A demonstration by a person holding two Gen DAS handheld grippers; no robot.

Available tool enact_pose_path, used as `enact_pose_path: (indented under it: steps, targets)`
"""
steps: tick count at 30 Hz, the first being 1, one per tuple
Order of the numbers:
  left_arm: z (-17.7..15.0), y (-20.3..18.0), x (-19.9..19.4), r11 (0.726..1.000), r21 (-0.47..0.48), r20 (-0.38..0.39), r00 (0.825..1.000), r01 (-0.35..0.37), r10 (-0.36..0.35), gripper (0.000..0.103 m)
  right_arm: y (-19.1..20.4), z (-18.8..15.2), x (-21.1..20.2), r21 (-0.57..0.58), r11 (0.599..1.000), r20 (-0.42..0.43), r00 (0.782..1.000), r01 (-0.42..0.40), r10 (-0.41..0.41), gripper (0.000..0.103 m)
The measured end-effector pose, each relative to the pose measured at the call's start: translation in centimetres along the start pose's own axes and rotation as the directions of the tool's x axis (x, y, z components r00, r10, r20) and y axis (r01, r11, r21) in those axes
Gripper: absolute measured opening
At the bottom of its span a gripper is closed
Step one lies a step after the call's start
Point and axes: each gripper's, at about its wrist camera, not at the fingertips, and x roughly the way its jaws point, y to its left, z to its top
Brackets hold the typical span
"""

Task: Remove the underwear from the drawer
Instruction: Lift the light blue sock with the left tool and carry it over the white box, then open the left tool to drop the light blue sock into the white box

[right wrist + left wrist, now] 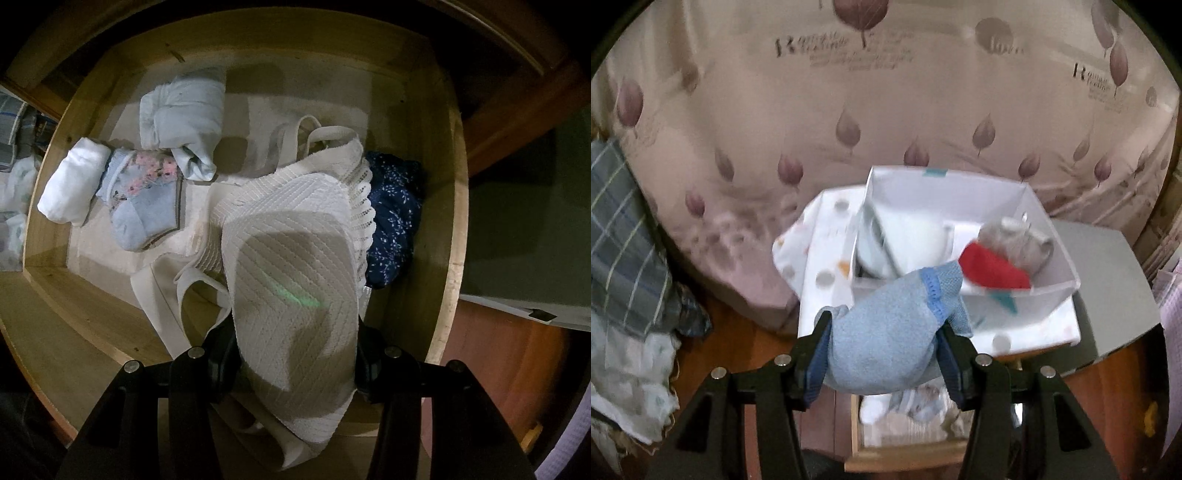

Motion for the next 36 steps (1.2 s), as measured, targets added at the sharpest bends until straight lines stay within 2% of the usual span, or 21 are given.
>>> enact_pose_path:
  steps: [4, 11, 16, 26, 36]
  targets:
    - [3.2, -1.4, 0.5, 0.999, 0.034, 0.025, 1.000, -0.003, 0.002, 0.053, -0.2, 0.0, 0.0, 0.000, 1.000, 0.001, 1.000, -0.003, 0.003, 0.047]
    - [6.3, -3.2, 4.0, 0.998, 0.063, 0.014, 1.000, 0.009, -0.010, 0.053, -0.2, 0.0, 0.0, -0.001, 1.000, 0.001, 1.000, -0.003, 0.003, 0.047]
    - [6.5, -4.0, 8.2, 0.996, 0.090, -0.054, 0.999, 0.005, 0.000, 0.053, -0.2, 0.0, 0.0, 0.000, 1.000, 0.001, 1.000, -0.003, 0.003, 0.047]
    - [5.1, -3.0, 16.1, 0.999, 0.039, -0.159, 0.987, 0.000, 0.006, 0.054, -0.3, 0.1, 0.0, -0.001, 1.000, 0.000, 1.000, -0.004, 0.004, 0.047]
    - [5.2, -3.2, 17.4, 0.999, 0.032, -0.164, 0.986, -0.014, 0.019, 0.057, -0.3, 0.1, 0.0, -0.001, 1.000, 0.000, 1.000, -0.004, 0.004, 0.047]
